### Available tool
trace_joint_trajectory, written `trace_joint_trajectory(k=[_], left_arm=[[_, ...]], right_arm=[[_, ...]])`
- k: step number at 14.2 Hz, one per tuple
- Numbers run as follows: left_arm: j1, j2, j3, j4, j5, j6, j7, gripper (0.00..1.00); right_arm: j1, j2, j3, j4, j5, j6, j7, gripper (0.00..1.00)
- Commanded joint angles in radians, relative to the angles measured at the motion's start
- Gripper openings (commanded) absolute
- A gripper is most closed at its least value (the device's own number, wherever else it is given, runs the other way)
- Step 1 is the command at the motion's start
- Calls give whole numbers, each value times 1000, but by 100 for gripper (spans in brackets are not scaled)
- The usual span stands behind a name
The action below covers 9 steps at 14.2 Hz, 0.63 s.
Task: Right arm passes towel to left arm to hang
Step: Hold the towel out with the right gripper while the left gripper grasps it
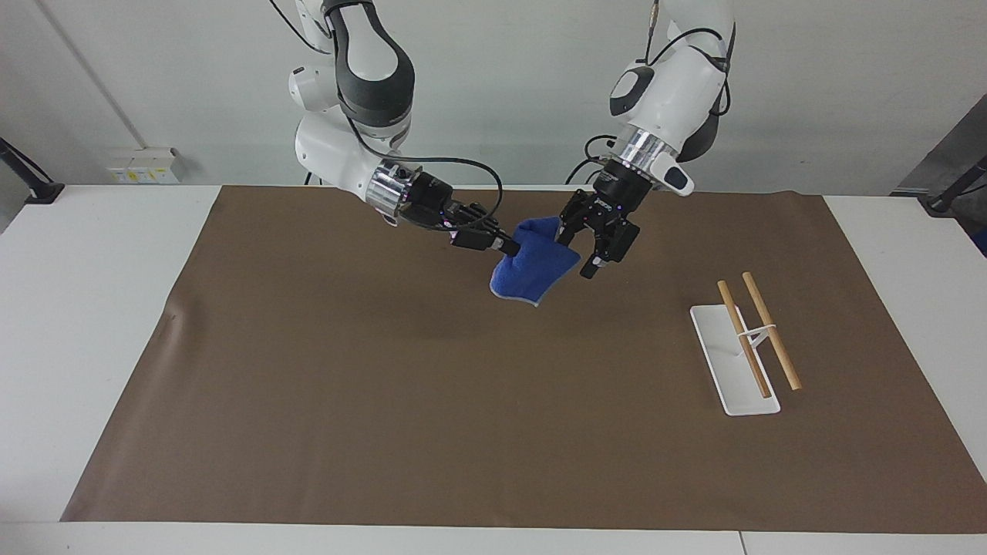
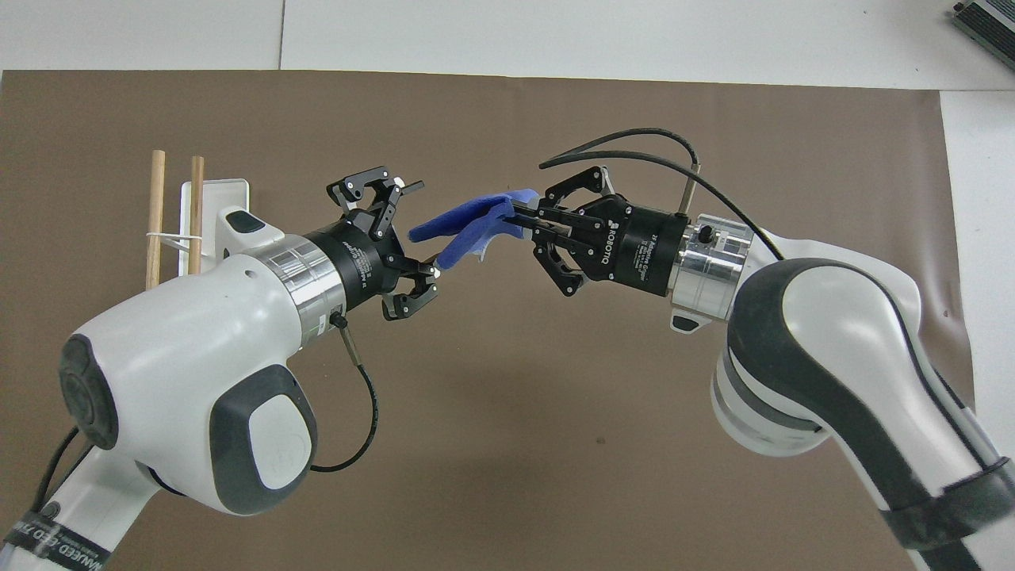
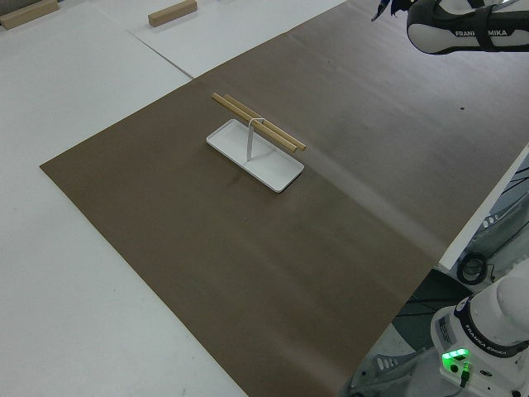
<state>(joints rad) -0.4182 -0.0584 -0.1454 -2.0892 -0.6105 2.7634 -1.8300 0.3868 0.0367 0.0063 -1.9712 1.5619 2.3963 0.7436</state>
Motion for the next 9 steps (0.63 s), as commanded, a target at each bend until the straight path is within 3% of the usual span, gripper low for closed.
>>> trace_joint_trajectory(k=[1,4,5,9], left_arm=[[-27,2,15,-6,-14,25,8,53],[-27,2,13,-5,-14,19,102,6],[-27,2,13,-3,-14,18,136,0],[-17,6,18,3,-14,16,192,0]], right_arm=[[0,-27,9,-24,26,14,3,0],[14,-27,9,-24,26,27,2,0],[14,-27,9,-24,26,29,2,0],[14,-27,9,-24,23,29,2,0]])
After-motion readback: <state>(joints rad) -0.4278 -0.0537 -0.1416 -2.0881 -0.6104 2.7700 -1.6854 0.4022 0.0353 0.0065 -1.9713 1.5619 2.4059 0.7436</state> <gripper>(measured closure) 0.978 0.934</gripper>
